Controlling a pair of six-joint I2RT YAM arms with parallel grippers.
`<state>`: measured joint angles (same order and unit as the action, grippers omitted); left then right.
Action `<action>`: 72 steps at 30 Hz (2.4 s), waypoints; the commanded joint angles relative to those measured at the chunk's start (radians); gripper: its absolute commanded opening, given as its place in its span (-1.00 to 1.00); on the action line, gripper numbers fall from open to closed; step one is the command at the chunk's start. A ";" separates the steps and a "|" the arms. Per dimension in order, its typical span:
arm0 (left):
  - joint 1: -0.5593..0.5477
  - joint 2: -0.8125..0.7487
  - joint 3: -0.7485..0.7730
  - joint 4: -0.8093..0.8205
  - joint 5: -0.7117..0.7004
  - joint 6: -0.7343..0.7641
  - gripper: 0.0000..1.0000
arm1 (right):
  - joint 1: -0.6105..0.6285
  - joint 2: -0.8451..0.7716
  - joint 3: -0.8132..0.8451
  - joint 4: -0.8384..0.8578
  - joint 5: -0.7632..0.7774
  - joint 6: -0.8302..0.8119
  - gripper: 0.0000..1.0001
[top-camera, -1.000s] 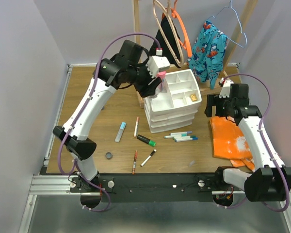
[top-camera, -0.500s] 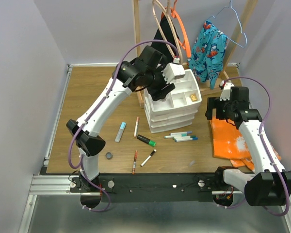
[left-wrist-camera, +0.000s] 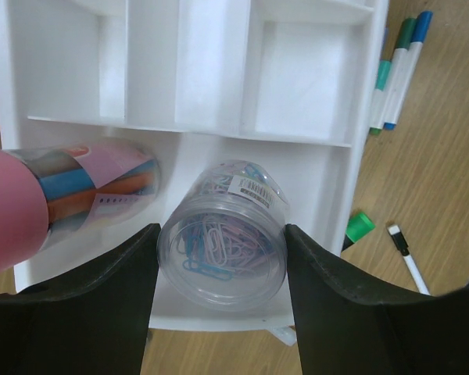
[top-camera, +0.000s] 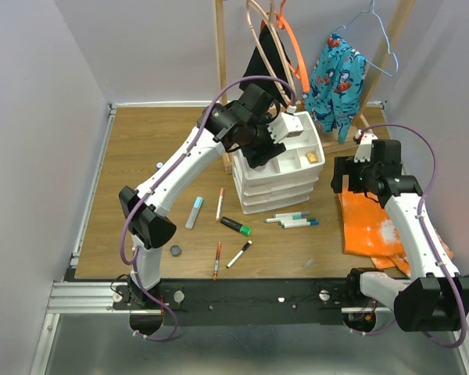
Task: Sort the stationery into containers
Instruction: Place the stationery in the storage box, then pick up the stationery from the center of the board.
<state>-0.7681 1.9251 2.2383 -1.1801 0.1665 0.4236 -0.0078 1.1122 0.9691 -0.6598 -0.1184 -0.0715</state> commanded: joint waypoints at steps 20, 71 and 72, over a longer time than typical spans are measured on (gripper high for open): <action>-0.042 -0.162 -0.026 0.036 -0.122 -0.014 0.78 | -0.004 -0.014 -0.015 -0.001 -0.004 0.002 0.99; 0.759 0.078 -0.436 0.198 -0.071 -0.012 0.36 | -0.029 0.008 -0.024 0.002 -0.015 0.004 0.98; 0.759 0.092 -0.427 0.198 -0.070 -0.014 0.35 | -0.031 0.009 -0.024 0.003 -0.018 0.004 0.98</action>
<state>-0.0151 1.9755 1.7580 -0.9863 0.1028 0.4248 -0.0280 1.1103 0.9558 -0.6598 -0.1207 -0.0708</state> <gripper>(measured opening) 0.683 0.991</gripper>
